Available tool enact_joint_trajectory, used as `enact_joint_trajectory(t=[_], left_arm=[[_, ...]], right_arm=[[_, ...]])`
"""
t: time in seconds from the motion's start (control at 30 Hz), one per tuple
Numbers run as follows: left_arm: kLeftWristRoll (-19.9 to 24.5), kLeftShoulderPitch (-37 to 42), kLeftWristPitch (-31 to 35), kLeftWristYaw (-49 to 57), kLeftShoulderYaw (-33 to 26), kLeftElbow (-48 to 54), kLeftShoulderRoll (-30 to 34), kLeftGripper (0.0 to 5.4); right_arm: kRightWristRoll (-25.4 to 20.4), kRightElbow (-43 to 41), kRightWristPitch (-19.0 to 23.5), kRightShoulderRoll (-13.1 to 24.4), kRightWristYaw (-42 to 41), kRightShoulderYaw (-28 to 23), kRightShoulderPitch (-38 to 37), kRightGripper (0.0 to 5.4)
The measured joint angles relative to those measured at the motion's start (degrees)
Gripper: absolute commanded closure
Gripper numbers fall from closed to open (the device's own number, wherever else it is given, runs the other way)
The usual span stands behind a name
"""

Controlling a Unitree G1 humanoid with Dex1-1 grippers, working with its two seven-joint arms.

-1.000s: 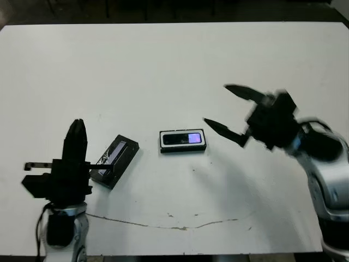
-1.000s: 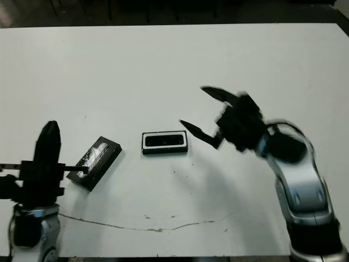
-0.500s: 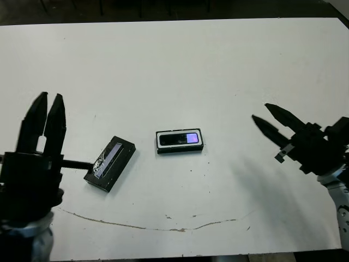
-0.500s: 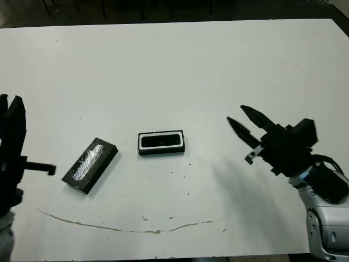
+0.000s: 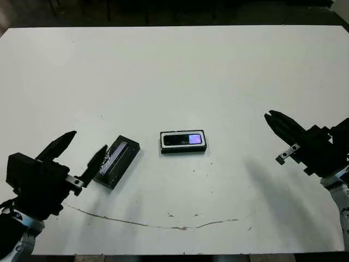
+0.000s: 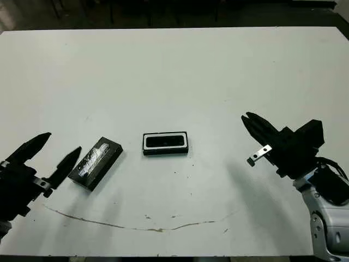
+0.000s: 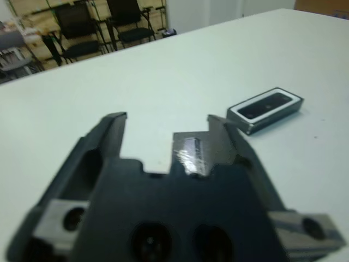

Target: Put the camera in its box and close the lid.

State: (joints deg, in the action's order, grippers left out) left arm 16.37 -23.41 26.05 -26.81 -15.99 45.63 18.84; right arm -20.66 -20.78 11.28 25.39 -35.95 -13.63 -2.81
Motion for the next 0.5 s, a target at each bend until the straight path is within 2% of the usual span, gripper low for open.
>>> enact_joint_trajectory(t=[0.17,0.5], left_arm=[[1.4,0.39,-0.63,-1.67,1.14,-3.85,1.72,0.05],[7.17,0.58,-3.82,-3.48,2.55,-7.89,1.15,0.01]], right_arm=[[-0.17,1.23,-0.46,0.15,-0.89,0.1,-0.02,5.4],[-0.59,4.28,-3.58,0.15,-2.67,1.14,0.14,5.4]])
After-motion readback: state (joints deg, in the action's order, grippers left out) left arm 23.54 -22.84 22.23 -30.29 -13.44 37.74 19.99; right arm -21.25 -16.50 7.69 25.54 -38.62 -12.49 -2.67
